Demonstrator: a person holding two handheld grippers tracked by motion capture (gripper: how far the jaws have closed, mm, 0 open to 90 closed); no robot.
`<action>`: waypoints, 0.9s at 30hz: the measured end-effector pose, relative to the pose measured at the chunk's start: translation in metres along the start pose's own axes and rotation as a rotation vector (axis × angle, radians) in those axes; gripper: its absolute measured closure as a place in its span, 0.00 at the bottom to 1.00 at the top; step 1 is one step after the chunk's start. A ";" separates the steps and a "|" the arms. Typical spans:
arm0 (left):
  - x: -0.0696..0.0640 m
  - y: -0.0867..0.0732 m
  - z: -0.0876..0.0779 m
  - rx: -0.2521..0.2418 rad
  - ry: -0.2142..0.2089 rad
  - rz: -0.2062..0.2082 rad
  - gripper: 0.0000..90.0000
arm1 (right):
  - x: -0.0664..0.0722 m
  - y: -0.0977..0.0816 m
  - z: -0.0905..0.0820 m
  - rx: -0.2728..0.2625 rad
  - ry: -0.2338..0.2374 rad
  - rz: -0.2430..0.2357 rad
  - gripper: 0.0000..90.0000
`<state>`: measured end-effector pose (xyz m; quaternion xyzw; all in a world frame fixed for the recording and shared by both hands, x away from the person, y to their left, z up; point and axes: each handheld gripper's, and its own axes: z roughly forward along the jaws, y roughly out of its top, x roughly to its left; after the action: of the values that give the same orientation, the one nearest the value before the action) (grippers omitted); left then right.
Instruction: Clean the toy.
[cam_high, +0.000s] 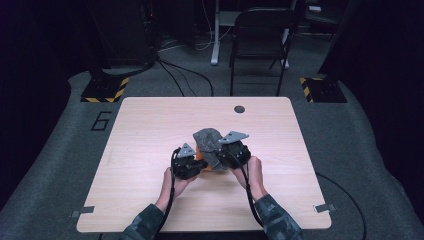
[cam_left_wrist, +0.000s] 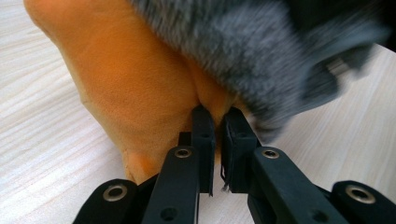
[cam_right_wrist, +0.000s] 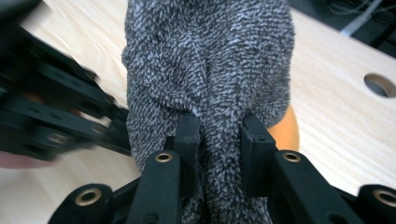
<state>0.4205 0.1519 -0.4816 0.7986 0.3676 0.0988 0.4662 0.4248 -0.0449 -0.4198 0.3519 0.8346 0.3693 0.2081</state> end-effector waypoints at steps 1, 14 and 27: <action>0.001 0.000 0.000 -0.003 -0.006 -0.005 0.94 | -0.004 -0.004 0.003 0.015 -0.015 -0.003 0.80; 0.010 -0.002 -0.001 -0.009 0.007 -0.027 0.94 | -0.047 -0.025 0.015 0.063 -0.058 0.123 0.80; 0.017 -0.004 0.000 0.001 0.006 -0.038 0.94 | -0.071 -0.052 0.051 0.166 -0.093 0.201 0.80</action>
<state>0.4304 0.1646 -0.4879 0.7913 0.3842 0.0921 0.4666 0.4806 -0.0990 -0.4856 0.4662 0.8124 0.3012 0.1785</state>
